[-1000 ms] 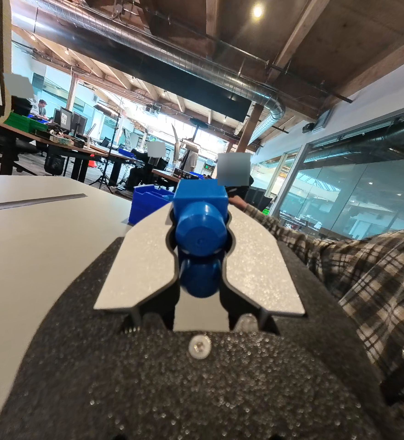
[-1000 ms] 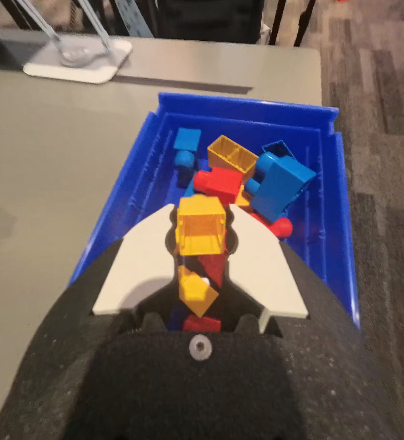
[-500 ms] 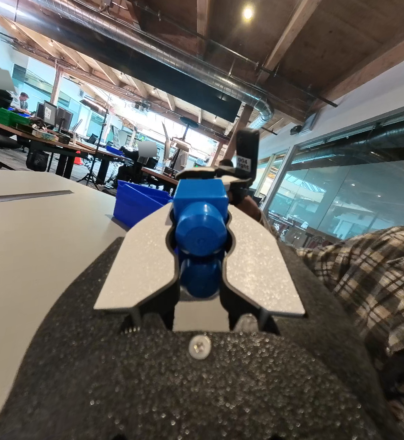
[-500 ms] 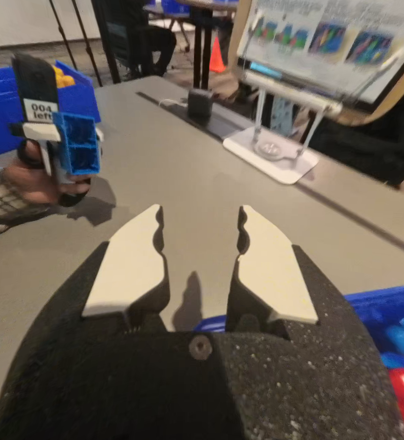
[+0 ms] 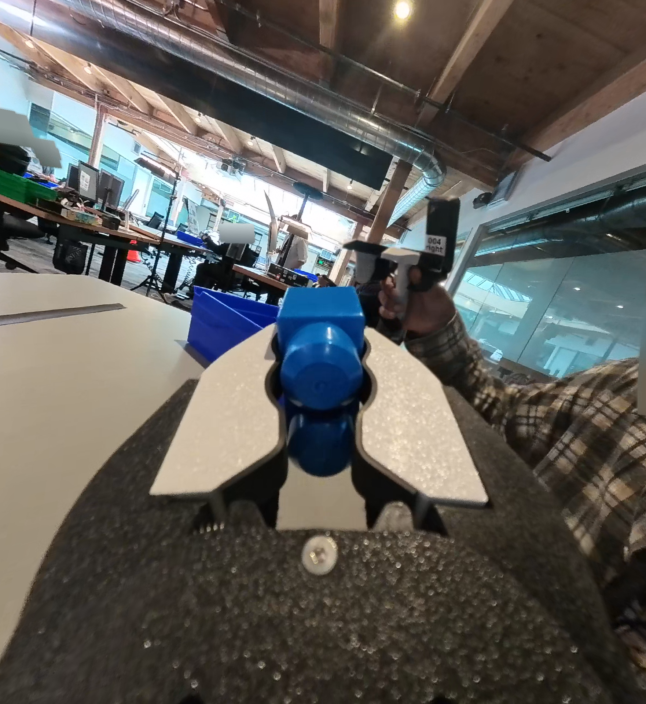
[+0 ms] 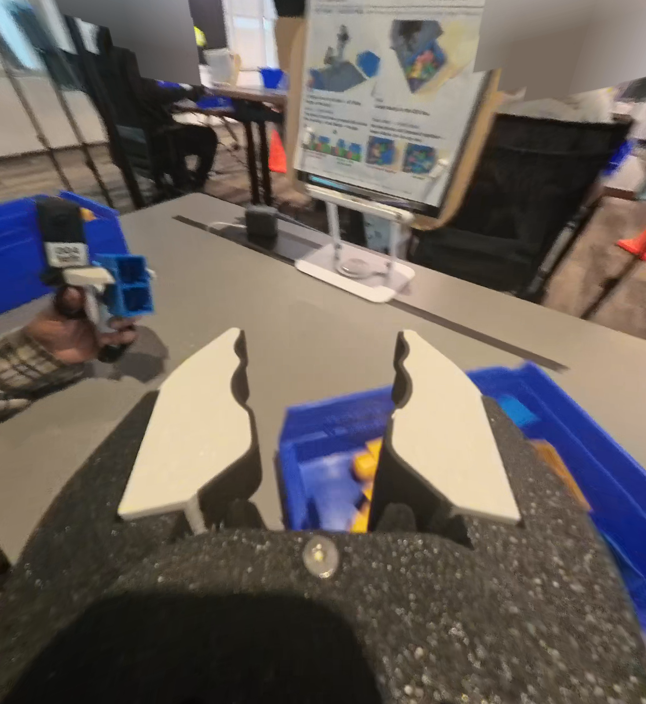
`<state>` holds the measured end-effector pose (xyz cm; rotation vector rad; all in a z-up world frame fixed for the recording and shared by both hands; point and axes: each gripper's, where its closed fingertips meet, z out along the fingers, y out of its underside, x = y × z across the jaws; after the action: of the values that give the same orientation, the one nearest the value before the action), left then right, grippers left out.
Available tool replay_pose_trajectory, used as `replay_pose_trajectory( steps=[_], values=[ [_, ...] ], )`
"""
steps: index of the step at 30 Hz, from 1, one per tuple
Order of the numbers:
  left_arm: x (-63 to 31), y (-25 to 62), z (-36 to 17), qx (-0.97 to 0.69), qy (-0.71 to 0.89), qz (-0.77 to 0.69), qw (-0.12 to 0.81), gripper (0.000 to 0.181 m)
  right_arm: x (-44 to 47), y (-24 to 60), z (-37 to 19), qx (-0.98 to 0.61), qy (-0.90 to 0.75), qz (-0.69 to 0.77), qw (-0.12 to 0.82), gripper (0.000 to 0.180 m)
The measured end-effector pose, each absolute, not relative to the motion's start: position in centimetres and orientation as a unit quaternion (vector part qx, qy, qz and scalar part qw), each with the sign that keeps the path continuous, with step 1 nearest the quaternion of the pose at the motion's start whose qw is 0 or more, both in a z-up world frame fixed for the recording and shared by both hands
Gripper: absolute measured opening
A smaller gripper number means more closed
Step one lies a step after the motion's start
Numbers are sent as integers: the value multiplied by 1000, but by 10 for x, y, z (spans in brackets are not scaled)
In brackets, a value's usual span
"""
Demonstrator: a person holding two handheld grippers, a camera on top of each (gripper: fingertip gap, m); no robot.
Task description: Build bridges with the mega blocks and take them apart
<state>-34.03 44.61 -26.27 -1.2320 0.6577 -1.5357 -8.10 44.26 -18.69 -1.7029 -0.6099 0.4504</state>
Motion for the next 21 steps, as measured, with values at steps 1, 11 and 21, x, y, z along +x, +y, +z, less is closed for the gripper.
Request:
replay_pose_trajectory(
  steps=[1,11,21],
  values=[
    [-340,447,-263,-512,272,-638,508,36,-59,440,-188,-750,-248,165,590,74],
    [-332,444,-267,-526,286,-622,505,36,71,405,-257,-905,-104,72,407,72],
    [-337,446,-262,-527,275,-625,506,36,82,406,-336,-965,-17,115,236,58]
  ],
)
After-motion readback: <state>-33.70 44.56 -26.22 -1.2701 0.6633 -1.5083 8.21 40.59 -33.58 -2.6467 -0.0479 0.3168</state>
